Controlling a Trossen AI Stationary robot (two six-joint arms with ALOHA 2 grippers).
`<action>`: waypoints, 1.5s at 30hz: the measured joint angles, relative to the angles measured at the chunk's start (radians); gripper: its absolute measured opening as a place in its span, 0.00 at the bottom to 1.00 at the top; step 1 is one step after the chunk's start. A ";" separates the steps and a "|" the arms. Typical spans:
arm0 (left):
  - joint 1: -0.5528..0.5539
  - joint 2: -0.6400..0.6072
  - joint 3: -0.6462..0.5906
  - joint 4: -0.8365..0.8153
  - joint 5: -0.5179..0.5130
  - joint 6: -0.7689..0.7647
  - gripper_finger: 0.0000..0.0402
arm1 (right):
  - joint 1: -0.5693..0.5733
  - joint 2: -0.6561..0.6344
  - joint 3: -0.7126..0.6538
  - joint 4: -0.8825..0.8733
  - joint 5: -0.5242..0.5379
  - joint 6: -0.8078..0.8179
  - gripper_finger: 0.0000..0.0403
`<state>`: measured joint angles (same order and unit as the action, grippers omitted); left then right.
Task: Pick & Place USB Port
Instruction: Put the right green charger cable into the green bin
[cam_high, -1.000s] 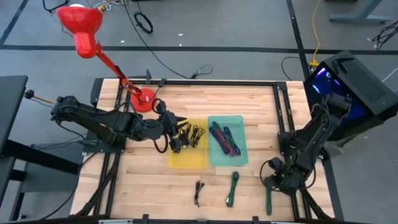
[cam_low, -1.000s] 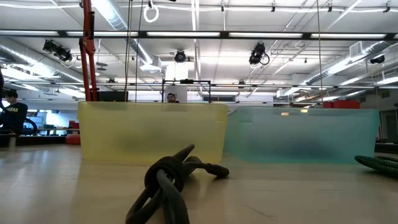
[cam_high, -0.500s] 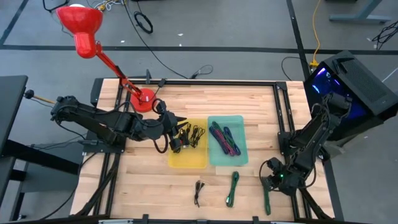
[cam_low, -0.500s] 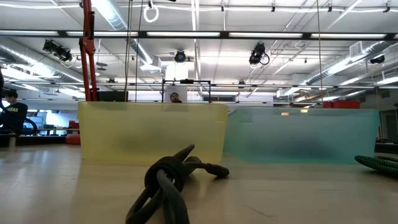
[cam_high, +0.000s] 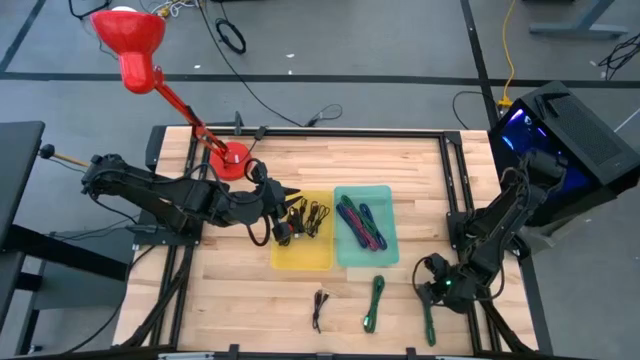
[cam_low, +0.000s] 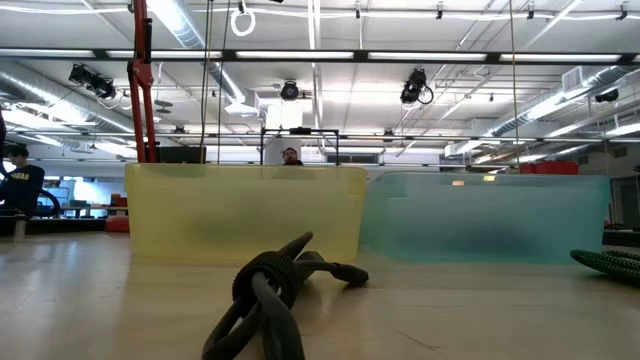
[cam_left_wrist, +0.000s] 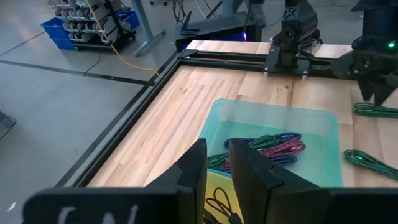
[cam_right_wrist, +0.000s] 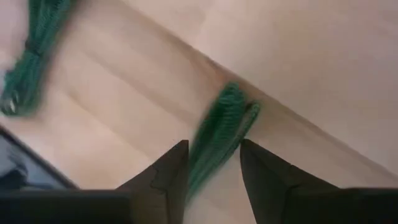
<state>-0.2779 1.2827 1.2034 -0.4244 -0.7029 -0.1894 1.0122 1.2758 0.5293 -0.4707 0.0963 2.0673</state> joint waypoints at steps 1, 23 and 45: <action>0.000 0.000 0.000 0.000 0.000 0.000 0.18 | -0.006 0.008 -0.002 0.036 0.035 -0.007 0.36; 0.006 0.000 0.000 -0.022 0.000 -0.009 0.18 | -0.081 -0.006 -0.008 -0.063 0.050 -0.250 0.02; 0.006 0.000 0.000 -0.013 -0.019 -0.008 0.18 | -0.430 -0.476 -0.003 0.126 0.668 -1.123 0.02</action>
<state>-0.2714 1.2827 1.2035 -0.4377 -0.7223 -0.1978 0.5820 0.7994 0.5259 -0.3449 0.7646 0.9445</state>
